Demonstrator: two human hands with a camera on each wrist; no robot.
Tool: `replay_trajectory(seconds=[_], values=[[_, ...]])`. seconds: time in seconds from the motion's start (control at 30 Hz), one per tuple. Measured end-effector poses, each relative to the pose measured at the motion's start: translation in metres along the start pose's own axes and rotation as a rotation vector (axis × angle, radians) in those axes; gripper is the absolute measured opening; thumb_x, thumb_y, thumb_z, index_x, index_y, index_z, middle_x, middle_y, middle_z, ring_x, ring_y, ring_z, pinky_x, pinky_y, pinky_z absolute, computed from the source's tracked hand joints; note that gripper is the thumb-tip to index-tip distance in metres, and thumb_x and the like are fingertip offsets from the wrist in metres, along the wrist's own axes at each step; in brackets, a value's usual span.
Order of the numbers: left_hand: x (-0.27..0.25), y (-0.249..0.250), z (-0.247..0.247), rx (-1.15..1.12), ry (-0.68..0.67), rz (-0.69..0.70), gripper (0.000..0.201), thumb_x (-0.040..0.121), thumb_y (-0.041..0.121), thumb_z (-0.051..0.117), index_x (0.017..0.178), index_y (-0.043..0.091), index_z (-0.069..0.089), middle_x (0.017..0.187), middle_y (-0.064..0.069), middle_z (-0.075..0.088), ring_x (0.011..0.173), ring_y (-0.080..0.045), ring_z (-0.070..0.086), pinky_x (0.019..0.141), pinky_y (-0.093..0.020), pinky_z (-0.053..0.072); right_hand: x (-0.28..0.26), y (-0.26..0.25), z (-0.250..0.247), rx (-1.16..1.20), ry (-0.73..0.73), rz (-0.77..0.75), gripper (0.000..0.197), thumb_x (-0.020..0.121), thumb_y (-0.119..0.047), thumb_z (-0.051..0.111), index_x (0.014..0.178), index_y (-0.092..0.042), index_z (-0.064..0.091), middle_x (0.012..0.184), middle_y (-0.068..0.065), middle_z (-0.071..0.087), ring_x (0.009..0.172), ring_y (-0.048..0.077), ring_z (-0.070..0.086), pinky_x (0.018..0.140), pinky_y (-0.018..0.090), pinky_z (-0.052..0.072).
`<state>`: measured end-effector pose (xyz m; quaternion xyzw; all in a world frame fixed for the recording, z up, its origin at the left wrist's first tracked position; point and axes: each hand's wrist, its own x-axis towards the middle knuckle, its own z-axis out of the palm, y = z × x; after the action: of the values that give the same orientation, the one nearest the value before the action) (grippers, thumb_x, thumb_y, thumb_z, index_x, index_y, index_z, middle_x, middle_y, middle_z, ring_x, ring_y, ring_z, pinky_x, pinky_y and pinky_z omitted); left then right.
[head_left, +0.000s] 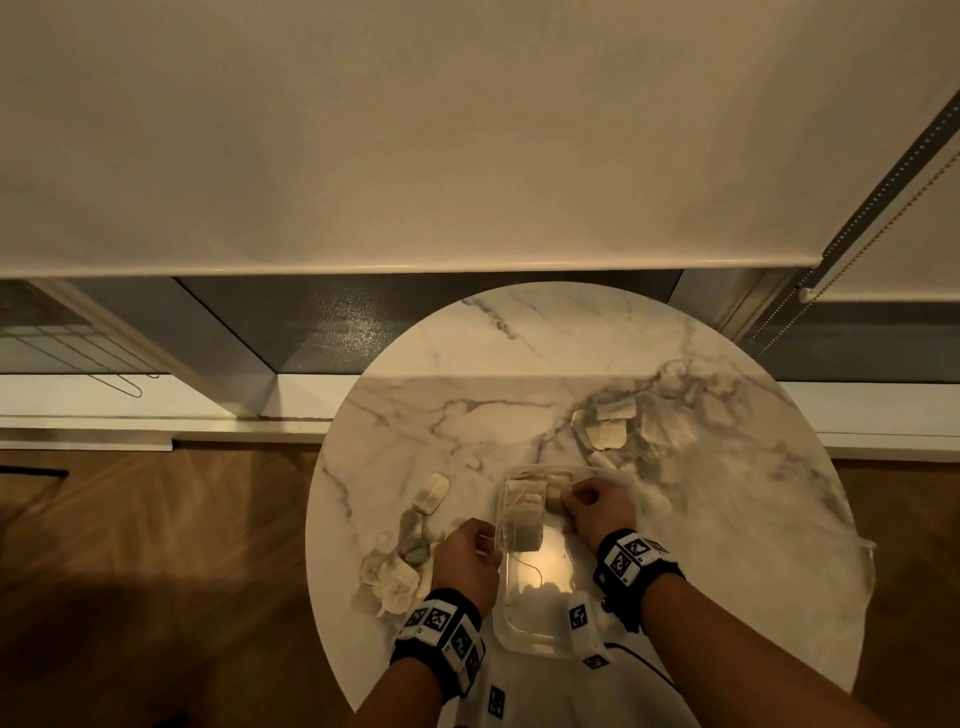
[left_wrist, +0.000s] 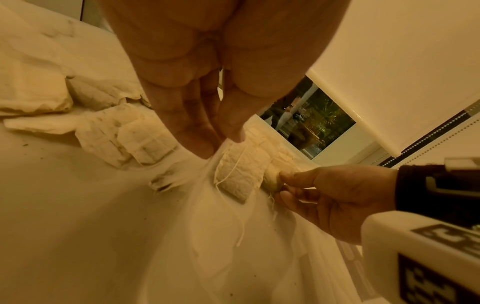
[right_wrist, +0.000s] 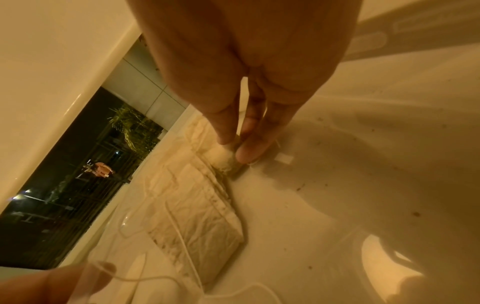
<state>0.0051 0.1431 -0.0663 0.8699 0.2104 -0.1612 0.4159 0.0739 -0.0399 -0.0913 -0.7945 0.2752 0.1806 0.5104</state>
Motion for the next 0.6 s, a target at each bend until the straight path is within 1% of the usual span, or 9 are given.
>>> replay_trajectory(seconds=[0.07,0.13,0.17,0.2,0.3,0.4,0.5,0.57,0.6], values=[[0.000,0.000,0.000,-0.001,0.000,0.002,0.018,0.085,0.009,0.066,0.099,0.021,0.066,0.086,0.006,0.066,0.076,-0.006,0.064,0.071,-0.021,0.056,0.004,0.002,0.000,-0.001,0.018,0.007,0.011,0.090,-0.016,0.069,0.081,-0.017,0.062,0.071,0.004,0.065,0.057,0.017,0.061,0.048,0.020,0.050],[0.000,0.001,0.000,-0.004,0.000,-0.002,0.020,0.085,0.008,0.065,0.099,0.021,0.066,0.087,0.006,0.066,0.076,-0.006,0.064,0.072,-0.021,0.056,0.006,0.004,0.001,-0.024,0.022,0.012,0.011,0.087,-0.020,0.071,0.080,-0.020,0.063,0.074,0.005,0.068,0.067,0.023,0.067,0.066,0.033,0.058],[0.000,0.001,0.000,-0.005,-0.001,-0.003,0.021,0.085,0.007,0.065,0.100,0.021,0.066,0.087,0.006,0.067,0.076,-0.006,0.064,0.073,-0.022,0.056,0.006,0.005,0.002,-0.034,0.024,0.010,0.012,0.086,-0.021,0.072,0.078,-0.022,0.063,0.076,0.005,0.069,0.072,0.024,0.068,0.073,0.036,0.058],[0.000,0.001,0.000,-0.006,-0.002,-0.003,0.021,0.085,0.006,0.065,0.100,0.021,0.066,0.087,0.005,0.067,0.077,-0.007,0.064,0.073,-0.023,0.057,0.005,0.004,0.002,-0.042,0.028,0.006,0.015,0.086,-0.021,0.072,0.075,-0.024,0.062,0.077,0.005,0.069,0.076,0.025,0.068,0.077,0.037,0.058],[0.000,-0.001,0.000,-0.006,-0.005,-0.003,0.022,0.085,0.004,0.063,0.100,0.020,0.066,0.086,0.006,0.067,0.076,-0.007,0.064,0.072,-0.022,0.056,0.001,0.000,0.001,-0.044,0.032,0.004,0.019,0.085,-0.020,0.072,0.072,-0.026,0.059,0.076,0.003,0.068,0.077,0.024,0.067,0.078,0.037,0.057],[-0.001,-0.002,0.000,-0.002,-0.009,-0.004,0.026,0.085,0.001,0.061,0.101,0.021,0.065,0.084,0.009,0.065,0.075,-0.004,0.063,0.068,-0.015,0.052,-0.004,-0.001,-0.002,-0.030,0.049,-0.001,0.012,0.082,-0.019,0.073,0.076,-0.023,0.063,0.076,0.002,0.068,0.077,0.022,0.067,0.076,0.036,0.057],[-0.001,-0.001,0.001,0.000,-0.008,-0.005,0.027,0.084,0.001,0.060,0.102,0.021,0.065,0.084,0.009,0.065,0.075,-0.004,0.063,0.070,-0.017,0.054,-0.008,-0.003,-0.005,0.001,0.064,-0.014,0.009,0.081,-0.020,0.072,0.084,-0.023,0.064,0.079,0.001,0.068,0.079,0.021,0.066,0.077,0.034,0.056],[-0.001,-0.001,0.001,-0.005,0.002,-0.007,0.024,0.084,0.006,0.063,0.103,0.021,0.065,0.086,0.007,0.066,0.077,-0.006,0.064,0.073,-0.020,0.055,-0.010,-0.001,-0.006,0.023,0.079,-0.020,0.014,0.077,-0.023,0.072,0.087,-0.028,0.063,0.084,0.001,0.069,0.081,0.022,0.066,0.080,0.036,0.057],[-0.001,-0.002,0.002,-0.009,0.007,-0.008,0.022,0.085,0.008,0.064,0.103,0.021,0.065,0.088,0.007,0.067,0.078,-0.006,0.064,0.073,-0.020,0.054,-0.010,0.002,-0.006,0.042,0.084,-0.022,0.017,0.076,-0.024,0.072,0.088,-0.030,0.062,0.086,0.001,0.070,0.082,0.022,0.067,0.082,0.039,0.058]])
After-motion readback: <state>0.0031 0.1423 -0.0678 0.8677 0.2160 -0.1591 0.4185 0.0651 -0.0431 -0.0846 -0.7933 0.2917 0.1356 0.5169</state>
